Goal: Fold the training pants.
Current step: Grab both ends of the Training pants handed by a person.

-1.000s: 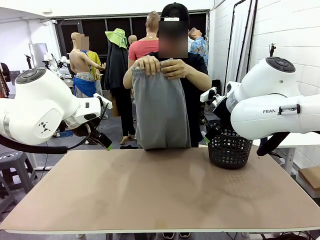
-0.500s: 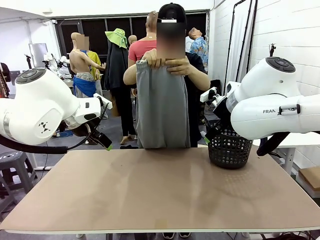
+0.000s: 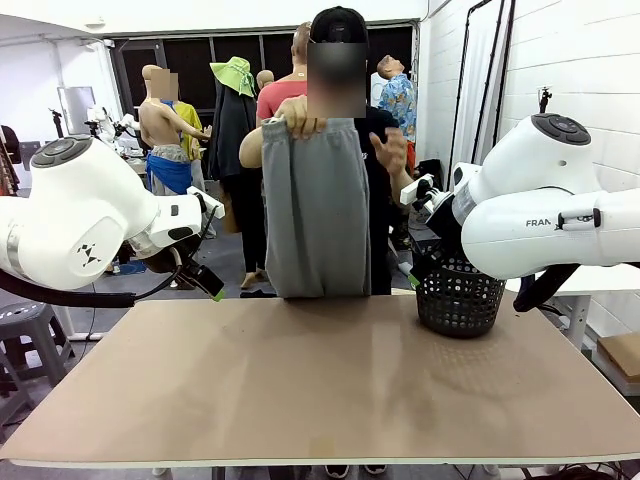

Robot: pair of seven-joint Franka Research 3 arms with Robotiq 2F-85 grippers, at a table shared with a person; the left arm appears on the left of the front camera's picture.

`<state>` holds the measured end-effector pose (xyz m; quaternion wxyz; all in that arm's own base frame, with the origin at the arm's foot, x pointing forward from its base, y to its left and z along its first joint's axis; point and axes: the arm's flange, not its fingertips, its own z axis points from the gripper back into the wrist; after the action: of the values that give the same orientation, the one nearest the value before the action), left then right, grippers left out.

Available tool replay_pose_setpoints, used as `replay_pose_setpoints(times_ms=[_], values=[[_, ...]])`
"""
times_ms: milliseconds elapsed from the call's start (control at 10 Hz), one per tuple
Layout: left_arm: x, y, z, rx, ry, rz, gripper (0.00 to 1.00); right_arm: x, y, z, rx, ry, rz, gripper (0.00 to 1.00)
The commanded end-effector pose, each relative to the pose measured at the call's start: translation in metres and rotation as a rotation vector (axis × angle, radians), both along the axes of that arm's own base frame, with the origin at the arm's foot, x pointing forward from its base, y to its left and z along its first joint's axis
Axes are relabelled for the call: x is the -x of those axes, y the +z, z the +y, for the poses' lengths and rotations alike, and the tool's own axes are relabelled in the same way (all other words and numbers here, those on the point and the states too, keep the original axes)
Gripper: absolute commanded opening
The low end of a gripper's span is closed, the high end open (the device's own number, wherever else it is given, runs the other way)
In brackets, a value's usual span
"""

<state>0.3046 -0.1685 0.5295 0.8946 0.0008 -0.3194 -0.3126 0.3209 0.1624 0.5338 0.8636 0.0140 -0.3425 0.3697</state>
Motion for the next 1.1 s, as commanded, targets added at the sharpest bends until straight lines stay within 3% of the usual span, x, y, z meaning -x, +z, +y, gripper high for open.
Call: replay_pose_setpoints(times_ms=[0, 1000], values=[[-0.0001, 0.0000, 0.0002, -0.007, -0.010, -0.002, 1.00, 0.0004, 0.0001, 0.0012, 0.000, 0.004, -0.002, 1.00], [-0.0001, 0.0000, 0.0002, -0.007, -0.010, -0.002, 1.00, 0.0004, 0.0001, 0.0012, 0.000, 0.004, -0.002, 1.00]])
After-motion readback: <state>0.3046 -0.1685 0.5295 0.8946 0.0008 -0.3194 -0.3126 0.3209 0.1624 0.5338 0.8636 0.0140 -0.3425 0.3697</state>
